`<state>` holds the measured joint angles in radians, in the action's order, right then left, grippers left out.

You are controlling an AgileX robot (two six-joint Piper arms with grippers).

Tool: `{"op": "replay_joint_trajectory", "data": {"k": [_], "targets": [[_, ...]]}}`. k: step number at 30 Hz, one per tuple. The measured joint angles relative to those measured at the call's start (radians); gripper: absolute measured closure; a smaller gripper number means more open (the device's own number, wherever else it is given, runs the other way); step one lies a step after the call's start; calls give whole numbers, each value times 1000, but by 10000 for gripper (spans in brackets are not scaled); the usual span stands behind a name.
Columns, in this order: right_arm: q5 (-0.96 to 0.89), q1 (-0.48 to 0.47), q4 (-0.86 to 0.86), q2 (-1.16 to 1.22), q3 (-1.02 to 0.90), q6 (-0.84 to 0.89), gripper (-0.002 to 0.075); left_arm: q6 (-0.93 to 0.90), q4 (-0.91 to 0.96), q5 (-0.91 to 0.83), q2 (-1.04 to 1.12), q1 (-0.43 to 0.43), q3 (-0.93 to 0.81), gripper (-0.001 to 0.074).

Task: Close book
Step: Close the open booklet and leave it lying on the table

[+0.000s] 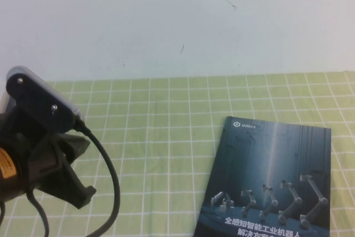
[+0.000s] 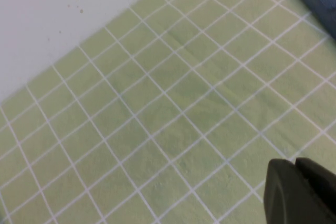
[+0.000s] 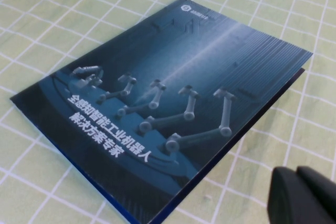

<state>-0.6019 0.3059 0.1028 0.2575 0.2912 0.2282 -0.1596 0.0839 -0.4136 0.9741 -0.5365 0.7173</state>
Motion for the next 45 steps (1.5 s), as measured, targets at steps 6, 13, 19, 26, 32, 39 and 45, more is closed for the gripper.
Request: {"op": "replay_joint_trajectory", "data": {"k": [6, 13, 19, 26, 32, 39, 45], "targets": [[0, 0, 2, 0, 0, -2, 729, 45, 3, -14, -17, 9, -40, 738], [0, 0, 2, 0, 0, -2, 729, 218, 46, -44, -215, 25, -62, 738], [0, 0, 2, 0, 0, -2, 729, 310, 60, 23, -428, 139, -247, 738], [0, 0, 2, 0, 0, -2, 729, 456, 64, 196, -652, 281, -583, 738], [0, 0, 2, 0, 0, -2, 729, 509, 64, 210, -851, 384, -739, 738], [0, 0, 2, 0, 0, -2, 729, 513, 20, 101, -983, 440, -737, 738], [0, 0, 2, -2, -1, -2, 729, 434, -4, 91, -984, 449, -737, 738]]}}
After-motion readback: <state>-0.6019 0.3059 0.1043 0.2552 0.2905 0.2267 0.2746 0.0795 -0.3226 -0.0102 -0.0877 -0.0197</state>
